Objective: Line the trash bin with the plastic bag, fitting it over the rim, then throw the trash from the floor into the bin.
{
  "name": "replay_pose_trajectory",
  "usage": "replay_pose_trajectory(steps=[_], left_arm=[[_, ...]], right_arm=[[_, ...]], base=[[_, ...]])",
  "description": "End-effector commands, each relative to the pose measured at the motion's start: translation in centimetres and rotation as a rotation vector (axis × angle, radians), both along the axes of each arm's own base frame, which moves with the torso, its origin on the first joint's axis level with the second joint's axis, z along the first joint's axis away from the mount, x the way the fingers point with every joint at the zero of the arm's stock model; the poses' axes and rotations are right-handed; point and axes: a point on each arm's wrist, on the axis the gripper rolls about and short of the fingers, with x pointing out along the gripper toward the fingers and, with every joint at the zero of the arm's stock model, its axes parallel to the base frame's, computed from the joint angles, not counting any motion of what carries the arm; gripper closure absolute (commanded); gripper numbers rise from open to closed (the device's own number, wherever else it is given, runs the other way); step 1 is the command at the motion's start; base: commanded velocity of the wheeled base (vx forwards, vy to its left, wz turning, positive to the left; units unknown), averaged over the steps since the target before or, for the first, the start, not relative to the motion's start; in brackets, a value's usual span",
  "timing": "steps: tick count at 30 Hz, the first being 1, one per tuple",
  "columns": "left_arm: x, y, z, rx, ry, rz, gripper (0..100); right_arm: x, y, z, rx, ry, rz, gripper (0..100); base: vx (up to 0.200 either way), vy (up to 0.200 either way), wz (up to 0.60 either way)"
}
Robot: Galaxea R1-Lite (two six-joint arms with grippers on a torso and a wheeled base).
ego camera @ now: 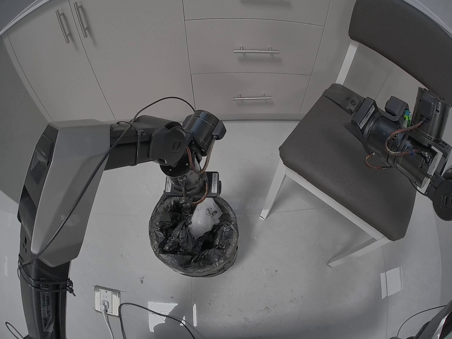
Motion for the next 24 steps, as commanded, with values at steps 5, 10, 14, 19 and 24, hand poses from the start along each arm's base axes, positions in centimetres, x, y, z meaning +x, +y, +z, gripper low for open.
replay_pose_trajectory(steps=[5,10,14,19,24], left_arm=[[0.0,0.0,0.0,-0.004,-0.001,0.004,100],[0.1,0.0,-0.2,-0.005,0.003,0.009,100],[0.3,0.1,-0.7,0.002,0.015,0.013,100],[1.6,0.9,-3.2,0.028,0.061,0.047,100],[2.5,1.5,-5.9,0.034,0.112,0.100,100]], right_arm=[[0.0,0.0,-0.1,-0.001,0.003,0.000,0],[0.1,0.0,-0.1,-0.002,0.004,0.000,0],[0.1,0.1,-0.2,-0.003,0.007,0.000,0],[0.2,0.1,-0.2,-0.002,0.006,0.000,0],[0.2,0.1,-0.2,-0.002,0.006,-0.001,0]], base=[[0.000,0.000,0.00],[0.000,0.000,0.00],[0.000,0.000,0.00],[0.000,0.000,0.00],[0.000,0.000,0.00]])
